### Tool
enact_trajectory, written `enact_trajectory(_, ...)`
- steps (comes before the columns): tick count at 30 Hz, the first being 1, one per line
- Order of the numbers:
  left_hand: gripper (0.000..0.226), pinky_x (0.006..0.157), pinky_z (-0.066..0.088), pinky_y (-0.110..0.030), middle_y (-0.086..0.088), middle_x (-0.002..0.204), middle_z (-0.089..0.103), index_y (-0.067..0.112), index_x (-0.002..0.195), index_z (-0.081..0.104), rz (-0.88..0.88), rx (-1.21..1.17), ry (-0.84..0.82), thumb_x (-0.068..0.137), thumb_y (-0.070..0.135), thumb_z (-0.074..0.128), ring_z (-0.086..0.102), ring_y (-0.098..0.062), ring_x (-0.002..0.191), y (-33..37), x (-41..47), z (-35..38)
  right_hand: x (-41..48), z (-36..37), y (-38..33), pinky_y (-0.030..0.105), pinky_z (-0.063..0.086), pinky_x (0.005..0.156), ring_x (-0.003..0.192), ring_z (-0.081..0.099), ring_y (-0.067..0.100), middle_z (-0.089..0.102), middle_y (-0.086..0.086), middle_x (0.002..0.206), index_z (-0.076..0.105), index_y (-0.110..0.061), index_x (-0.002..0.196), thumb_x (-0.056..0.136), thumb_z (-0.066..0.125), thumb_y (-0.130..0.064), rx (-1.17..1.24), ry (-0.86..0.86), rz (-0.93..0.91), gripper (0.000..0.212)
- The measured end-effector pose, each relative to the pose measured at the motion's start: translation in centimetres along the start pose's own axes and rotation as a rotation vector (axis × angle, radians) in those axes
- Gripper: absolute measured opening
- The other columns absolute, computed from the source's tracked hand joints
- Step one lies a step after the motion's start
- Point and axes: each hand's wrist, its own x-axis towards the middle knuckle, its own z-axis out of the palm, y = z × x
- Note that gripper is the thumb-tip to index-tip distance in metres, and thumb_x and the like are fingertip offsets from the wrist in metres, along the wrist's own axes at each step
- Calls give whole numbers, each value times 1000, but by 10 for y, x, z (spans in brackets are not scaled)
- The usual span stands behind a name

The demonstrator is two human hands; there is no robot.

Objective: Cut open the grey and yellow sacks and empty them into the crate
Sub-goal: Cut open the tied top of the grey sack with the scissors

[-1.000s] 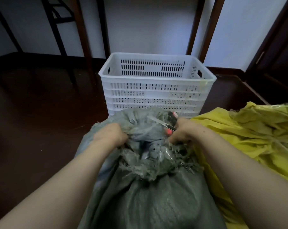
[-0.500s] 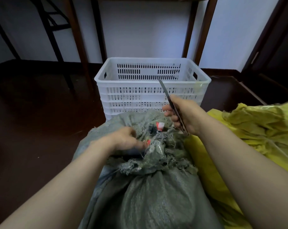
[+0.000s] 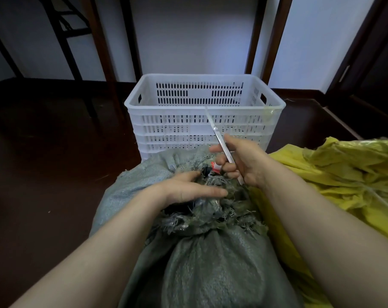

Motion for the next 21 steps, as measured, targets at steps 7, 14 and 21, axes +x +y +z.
enact_trajectory(7, 117, 105, 34, -29, -1, 151, 33, 25, 148, 29, 15, -76, -34, 49, 68, 76, 39, -16, 129, -6, 8, -1, 5, 3, 7, 20, 45, 38, 45, 56, 12, 60, 1, 53, 59, -7, 94, 98, 48, -16, 10, 33, -28, 15)
enact_trajectory(14, 117, 101, 28, -26, 3, 152, 32, 29, 147, 30, -22, -92, -55, 48, 70, 77, 35, -18, 134, -13, 16, 2, 5, 5, 5, 13, 17, 29, 27, 24, 6, 42, -5, 40, 57, -12, 72, 88, 45, -63, -114, 66, 27, 55)
enact_trajectory(21, 109, 91, 26, -22, 1, 149, 36, 25, 147, 30, -22, -130, -43, 56, 64, 77, 38, -11, 118, -11, 17, 3, 8, 8, 6, 12, 14, 28, 26, 21, 4, 42, -6, 40, 56, -9, 75, 96, 44, -42, -51, 71, 51, 41)
